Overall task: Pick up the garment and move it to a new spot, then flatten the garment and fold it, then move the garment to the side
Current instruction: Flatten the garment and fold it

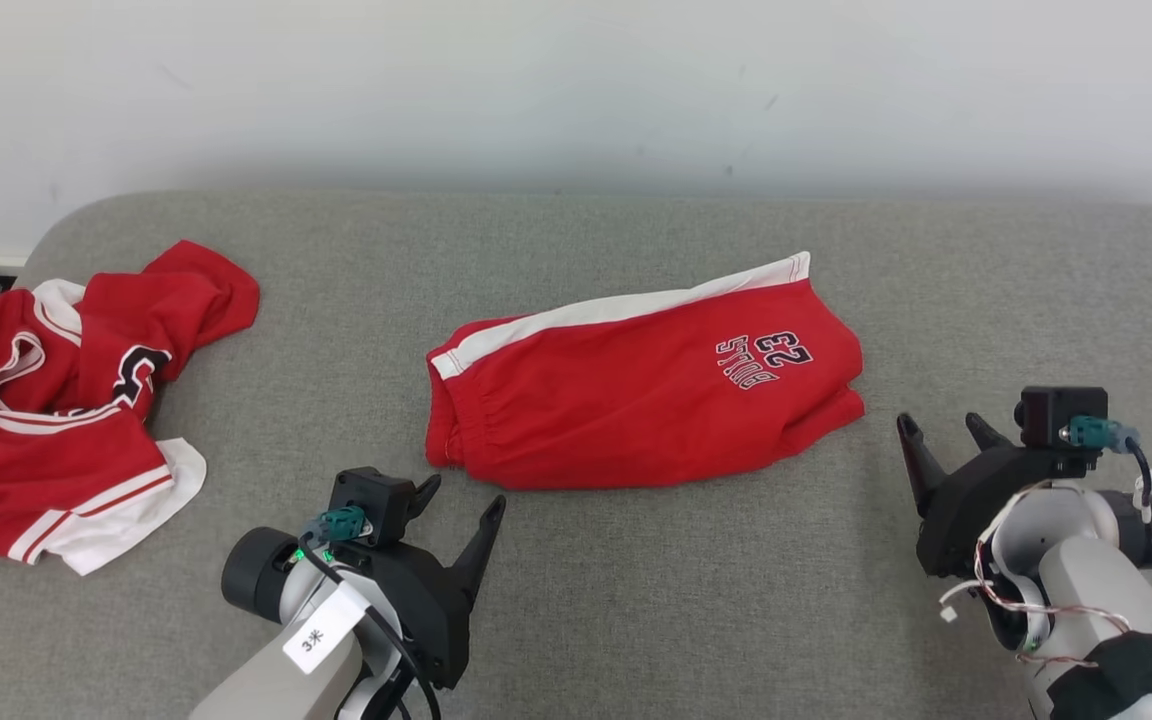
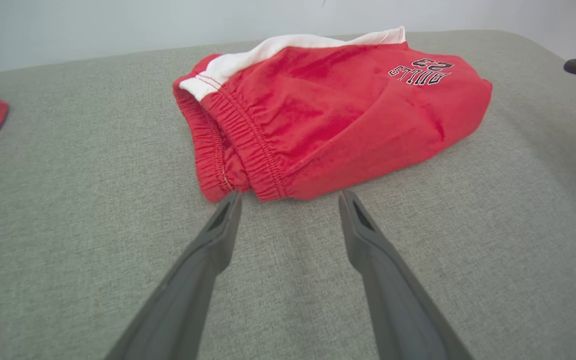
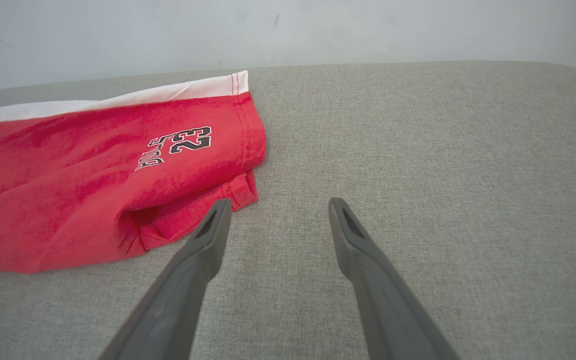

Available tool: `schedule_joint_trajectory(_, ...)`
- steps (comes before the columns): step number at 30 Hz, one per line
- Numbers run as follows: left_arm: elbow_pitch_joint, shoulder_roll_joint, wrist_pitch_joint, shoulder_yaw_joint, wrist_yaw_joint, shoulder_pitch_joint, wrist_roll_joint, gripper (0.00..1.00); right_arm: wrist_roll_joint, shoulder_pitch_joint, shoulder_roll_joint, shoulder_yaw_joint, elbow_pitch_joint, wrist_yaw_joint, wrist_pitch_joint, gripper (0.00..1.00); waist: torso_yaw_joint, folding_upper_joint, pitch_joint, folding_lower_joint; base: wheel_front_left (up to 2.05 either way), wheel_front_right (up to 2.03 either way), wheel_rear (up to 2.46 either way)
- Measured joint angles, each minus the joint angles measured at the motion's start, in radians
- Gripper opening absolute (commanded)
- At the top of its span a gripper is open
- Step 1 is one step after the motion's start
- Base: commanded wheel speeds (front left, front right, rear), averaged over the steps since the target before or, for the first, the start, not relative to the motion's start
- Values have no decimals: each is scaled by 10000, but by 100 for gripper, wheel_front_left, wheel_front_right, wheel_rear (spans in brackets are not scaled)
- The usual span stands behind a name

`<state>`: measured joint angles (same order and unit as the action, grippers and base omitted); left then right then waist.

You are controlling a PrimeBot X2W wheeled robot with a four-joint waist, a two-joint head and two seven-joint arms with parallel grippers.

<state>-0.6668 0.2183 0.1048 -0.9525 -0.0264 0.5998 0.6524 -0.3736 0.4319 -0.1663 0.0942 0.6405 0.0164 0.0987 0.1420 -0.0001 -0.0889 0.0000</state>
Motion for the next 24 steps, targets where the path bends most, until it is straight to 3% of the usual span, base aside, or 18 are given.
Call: schedule_joint_trajectory(24,-727,-502,-259,-48,107,709,-13,100,-171,1466,286,-100,552,-445,587,100,247,0,-827,1,0,0,0)
